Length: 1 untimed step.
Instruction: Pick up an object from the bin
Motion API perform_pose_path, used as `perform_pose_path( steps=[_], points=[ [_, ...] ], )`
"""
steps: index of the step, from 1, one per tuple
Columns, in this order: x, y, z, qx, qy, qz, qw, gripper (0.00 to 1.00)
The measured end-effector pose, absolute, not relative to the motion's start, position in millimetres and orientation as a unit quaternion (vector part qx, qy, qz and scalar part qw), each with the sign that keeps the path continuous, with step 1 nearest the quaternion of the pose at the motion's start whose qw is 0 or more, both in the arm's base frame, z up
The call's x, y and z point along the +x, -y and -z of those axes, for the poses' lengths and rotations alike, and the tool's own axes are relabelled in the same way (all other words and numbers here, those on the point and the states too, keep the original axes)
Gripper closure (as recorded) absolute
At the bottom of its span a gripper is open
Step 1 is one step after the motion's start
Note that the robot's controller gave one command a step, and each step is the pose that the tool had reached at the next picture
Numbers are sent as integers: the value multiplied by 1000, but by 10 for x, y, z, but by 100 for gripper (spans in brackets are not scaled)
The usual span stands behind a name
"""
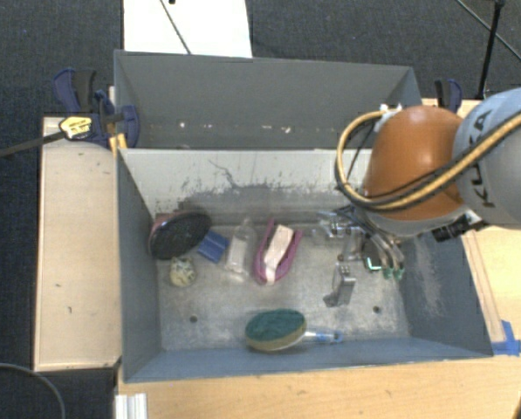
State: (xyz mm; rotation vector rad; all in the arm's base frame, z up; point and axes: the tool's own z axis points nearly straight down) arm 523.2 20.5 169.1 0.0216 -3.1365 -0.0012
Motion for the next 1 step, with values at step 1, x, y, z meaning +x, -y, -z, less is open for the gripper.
perform_pose_path(
  steps=[1],
  points=[
    [4900,-373,-1249,56,998,0,2,0]
  ],
)
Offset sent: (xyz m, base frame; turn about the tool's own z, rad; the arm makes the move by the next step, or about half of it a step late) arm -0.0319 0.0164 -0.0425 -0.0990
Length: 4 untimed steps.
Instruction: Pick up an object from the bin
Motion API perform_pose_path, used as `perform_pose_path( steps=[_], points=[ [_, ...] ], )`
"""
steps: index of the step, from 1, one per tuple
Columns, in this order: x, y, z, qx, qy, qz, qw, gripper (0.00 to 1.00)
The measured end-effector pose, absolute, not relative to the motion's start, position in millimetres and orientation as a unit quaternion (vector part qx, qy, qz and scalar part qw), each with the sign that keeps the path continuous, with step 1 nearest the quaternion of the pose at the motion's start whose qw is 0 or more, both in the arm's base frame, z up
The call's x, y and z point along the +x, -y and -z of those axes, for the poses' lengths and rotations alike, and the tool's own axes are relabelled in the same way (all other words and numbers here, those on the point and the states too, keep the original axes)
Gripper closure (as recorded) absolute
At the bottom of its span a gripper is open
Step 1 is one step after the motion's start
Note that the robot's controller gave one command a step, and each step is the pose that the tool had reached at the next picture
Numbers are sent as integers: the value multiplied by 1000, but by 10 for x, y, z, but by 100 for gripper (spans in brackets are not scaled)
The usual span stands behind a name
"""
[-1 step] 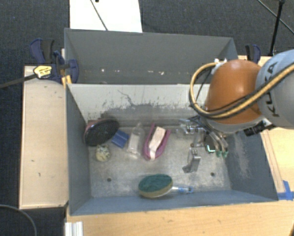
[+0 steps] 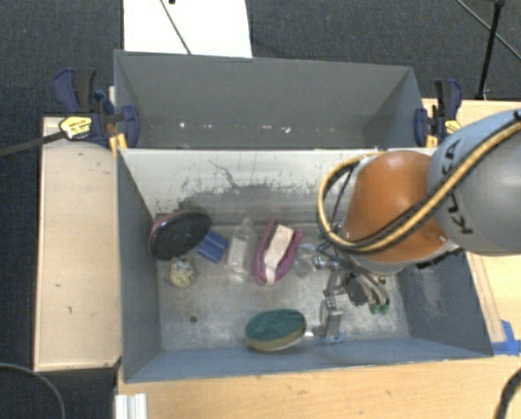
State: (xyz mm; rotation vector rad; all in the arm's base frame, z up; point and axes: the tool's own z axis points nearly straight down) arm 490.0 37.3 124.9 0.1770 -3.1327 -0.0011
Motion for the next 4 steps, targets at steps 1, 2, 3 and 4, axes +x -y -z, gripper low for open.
perform_pose_path(
  steps=[1,2,3,4],
  points=[
    [4787,-506,-859,160,987,0,-2,0],
    [4823,-510,-764,248,969,0,-2,0],
    [4822,-511,-765,247,969,0,-2,0],
    [4958,-519,-701,390,921,0,-2,0]
  ],
)
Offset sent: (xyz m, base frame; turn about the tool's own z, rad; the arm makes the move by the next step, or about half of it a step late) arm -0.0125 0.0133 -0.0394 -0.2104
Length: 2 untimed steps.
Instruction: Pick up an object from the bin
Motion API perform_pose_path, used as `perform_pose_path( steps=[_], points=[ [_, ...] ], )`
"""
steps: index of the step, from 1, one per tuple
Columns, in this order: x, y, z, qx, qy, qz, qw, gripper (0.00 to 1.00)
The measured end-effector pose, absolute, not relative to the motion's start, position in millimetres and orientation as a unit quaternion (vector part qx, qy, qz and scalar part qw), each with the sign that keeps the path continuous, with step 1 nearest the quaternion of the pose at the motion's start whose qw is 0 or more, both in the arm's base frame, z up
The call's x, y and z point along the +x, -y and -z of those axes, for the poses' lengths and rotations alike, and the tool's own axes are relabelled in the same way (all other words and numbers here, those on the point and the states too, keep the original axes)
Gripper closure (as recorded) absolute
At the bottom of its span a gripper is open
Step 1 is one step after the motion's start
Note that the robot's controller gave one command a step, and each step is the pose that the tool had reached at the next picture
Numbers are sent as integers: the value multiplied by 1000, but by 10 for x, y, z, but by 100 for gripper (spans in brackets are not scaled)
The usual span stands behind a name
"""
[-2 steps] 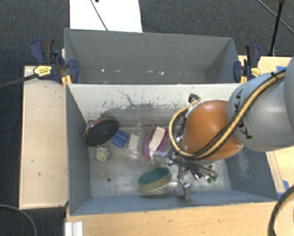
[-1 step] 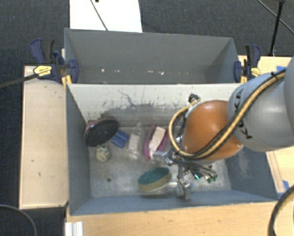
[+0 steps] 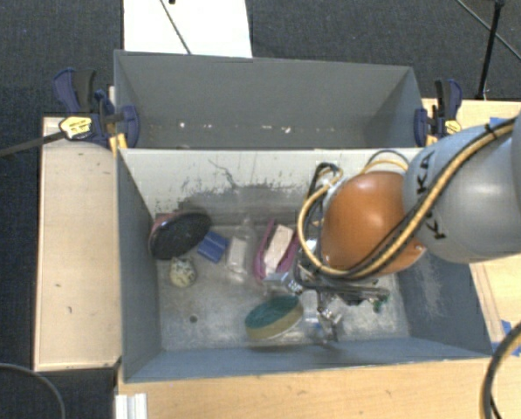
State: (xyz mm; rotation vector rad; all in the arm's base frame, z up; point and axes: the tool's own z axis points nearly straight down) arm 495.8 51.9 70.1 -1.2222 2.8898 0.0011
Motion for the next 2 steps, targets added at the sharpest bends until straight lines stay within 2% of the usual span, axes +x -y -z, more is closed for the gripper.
perform_pose_path(
  steps=[1,2],
  points=[
    [4963,-518,-703,-387,-922,0,2,100],
    [5125,-456,-2080,-391,-920,1,5,100]
  ],
)
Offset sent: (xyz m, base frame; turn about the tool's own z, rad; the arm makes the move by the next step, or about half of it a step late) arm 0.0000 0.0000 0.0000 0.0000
